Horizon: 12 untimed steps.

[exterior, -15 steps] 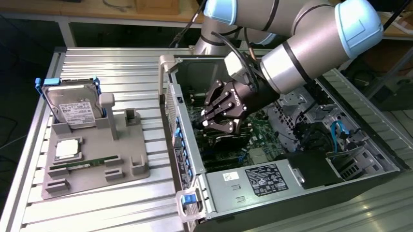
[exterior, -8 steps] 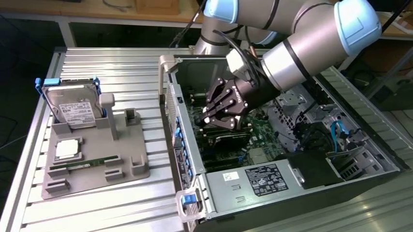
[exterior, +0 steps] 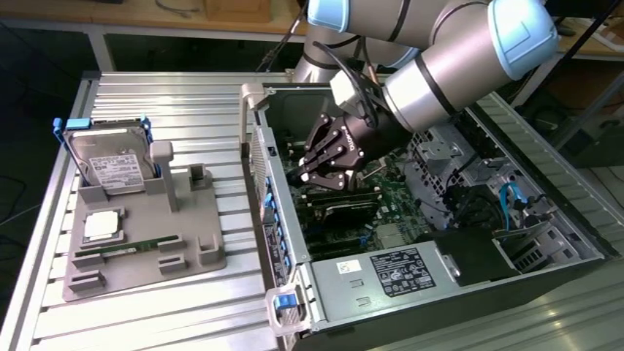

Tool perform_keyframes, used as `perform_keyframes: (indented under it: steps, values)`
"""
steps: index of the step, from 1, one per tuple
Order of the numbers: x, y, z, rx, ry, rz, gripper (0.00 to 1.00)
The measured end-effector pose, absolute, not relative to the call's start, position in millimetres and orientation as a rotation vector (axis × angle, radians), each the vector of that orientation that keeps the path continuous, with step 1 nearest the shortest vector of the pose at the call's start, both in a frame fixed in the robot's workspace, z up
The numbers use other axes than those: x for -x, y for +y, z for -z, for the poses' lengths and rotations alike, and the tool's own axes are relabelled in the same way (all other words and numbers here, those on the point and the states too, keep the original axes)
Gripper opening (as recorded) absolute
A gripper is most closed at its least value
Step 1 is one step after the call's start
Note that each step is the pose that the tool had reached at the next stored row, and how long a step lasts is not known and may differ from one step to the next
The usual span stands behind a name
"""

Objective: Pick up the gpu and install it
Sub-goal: 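Press down on the gpu until it lock into place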

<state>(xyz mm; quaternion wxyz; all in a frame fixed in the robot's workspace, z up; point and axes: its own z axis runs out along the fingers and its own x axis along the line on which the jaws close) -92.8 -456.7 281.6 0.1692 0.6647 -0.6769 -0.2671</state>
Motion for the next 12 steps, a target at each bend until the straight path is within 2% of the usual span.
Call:
perform_keyframes:
  steps: [12]
  values:
    - [94.3, -461.5, -277.1, -1.893, -1.928, 0.755, 0.11]
